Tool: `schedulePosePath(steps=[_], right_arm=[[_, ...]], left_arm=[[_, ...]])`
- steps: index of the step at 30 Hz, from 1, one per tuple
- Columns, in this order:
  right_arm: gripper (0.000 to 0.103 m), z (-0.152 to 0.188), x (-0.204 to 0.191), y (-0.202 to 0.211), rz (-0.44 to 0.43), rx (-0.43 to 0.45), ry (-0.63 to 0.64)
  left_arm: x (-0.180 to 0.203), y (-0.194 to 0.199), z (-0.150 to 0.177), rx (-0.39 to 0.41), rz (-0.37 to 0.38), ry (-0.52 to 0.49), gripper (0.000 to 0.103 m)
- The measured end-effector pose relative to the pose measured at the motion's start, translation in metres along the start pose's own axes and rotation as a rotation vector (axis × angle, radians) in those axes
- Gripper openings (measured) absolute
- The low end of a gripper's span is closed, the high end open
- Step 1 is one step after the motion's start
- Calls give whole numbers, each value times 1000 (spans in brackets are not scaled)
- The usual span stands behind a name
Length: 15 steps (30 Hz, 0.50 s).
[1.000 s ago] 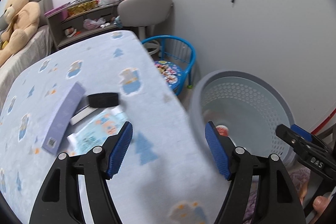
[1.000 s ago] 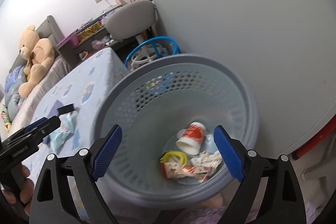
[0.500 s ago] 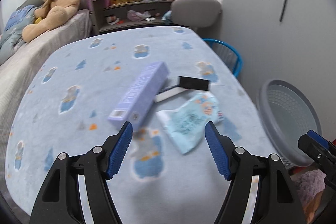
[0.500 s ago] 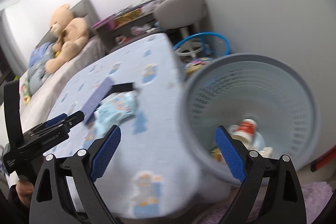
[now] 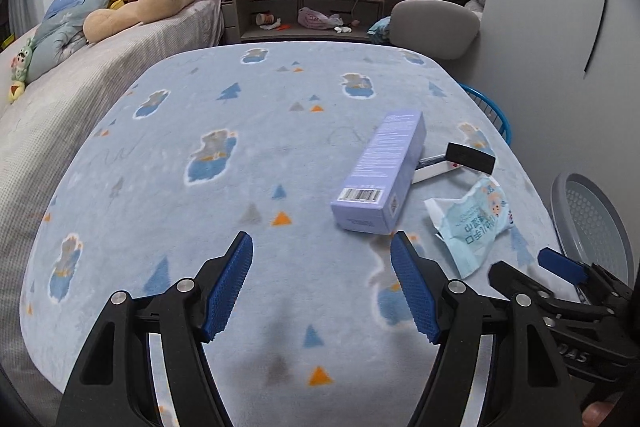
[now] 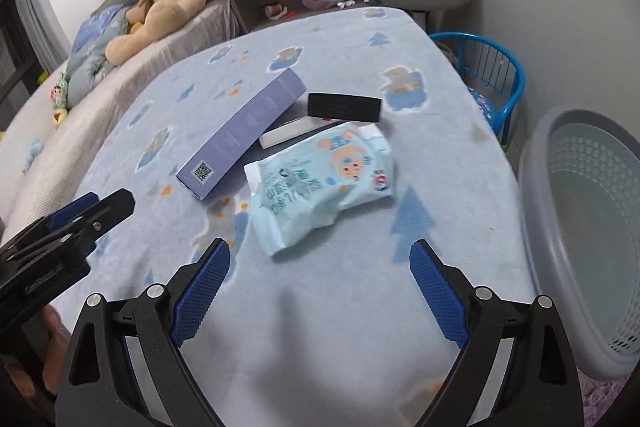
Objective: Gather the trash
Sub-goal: 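Close the right gripper on the light-blue wet-wipes pack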
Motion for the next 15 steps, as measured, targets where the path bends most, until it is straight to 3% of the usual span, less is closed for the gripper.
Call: schedulePosePath(steps=[6, 15], right_arm=[[90, -9, -12, -31, 80, -56, 19], [90, -8, -3, -39, 162, -85, -4]], left_arm=[[-8, -3, -1, -2, 4, 19, 69], [-9, -8, 1, -18, 15, 23, 69]])
Point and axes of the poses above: each gripper's, at about its wrist camera, not at the fingertips, and y roughly against the way its jaws point, x to its right, z to its underside, the point moved 1 cm from there along -y, roughly the way its jaws point, and after that the axes turned 7 degrees about y, right-handed, at the moved point
